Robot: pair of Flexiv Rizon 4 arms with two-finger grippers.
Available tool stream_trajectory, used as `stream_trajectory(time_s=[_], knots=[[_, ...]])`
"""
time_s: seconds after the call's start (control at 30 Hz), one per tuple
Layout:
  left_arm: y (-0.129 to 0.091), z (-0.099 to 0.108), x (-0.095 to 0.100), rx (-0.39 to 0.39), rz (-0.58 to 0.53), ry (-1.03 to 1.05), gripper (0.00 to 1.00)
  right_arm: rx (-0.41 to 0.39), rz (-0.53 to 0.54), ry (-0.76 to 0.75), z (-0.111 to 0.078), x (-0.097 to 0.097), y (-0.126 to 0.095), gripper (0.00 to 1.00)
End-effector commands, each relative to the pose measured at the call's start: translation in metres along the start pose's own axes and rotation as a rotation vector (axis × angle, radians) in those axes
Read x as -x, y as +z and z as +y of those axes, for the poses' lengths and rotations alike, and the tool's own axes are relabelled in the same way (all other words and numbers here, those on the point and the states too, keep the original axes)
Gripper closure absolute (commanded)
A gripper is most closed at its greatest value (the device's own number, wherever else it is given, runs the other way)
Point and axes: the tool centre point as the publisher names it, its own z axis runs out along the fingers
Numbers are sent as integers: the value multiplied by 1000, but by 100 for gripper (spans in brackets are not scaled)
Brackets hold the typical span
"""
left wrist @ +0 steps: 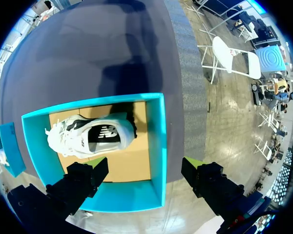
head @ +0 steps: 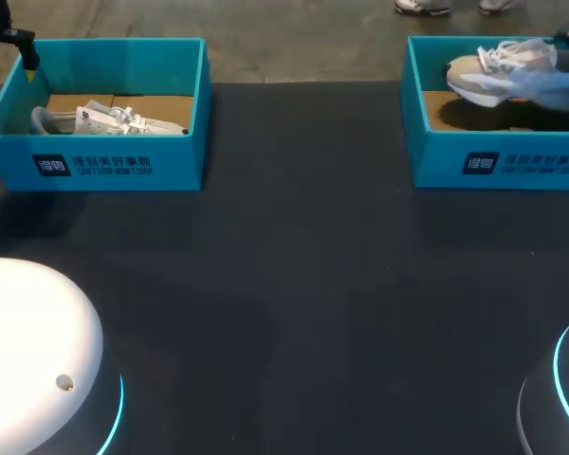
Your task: Take the shoe out of the shoebox, open the shoe tongue, remove and reinsert the insole, then place the shoe into the shoebox
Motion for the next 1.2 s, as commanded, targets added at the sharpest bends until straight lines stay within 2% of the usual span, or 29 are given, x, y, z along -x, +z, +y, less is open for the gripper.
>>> stream_trajectory(time_s=[0.03,0.43,0.63,0.73,1.2], knots=[[0,-1,0,3,0,0,0,76,12,-9,-22,19,-46,100],[0,-1,0,3,0,0,0,156,42,2,-19,35,-127,100],[0,-1,0,3,0,0,0,194,42,-16,-17,36,-153,100],[0,-1,0,3,0,0,0,213,47,-20,-18,35,-162,100],[0,-1,0,3,0,0,0,213,47,-20,-18,35,-162,100]])
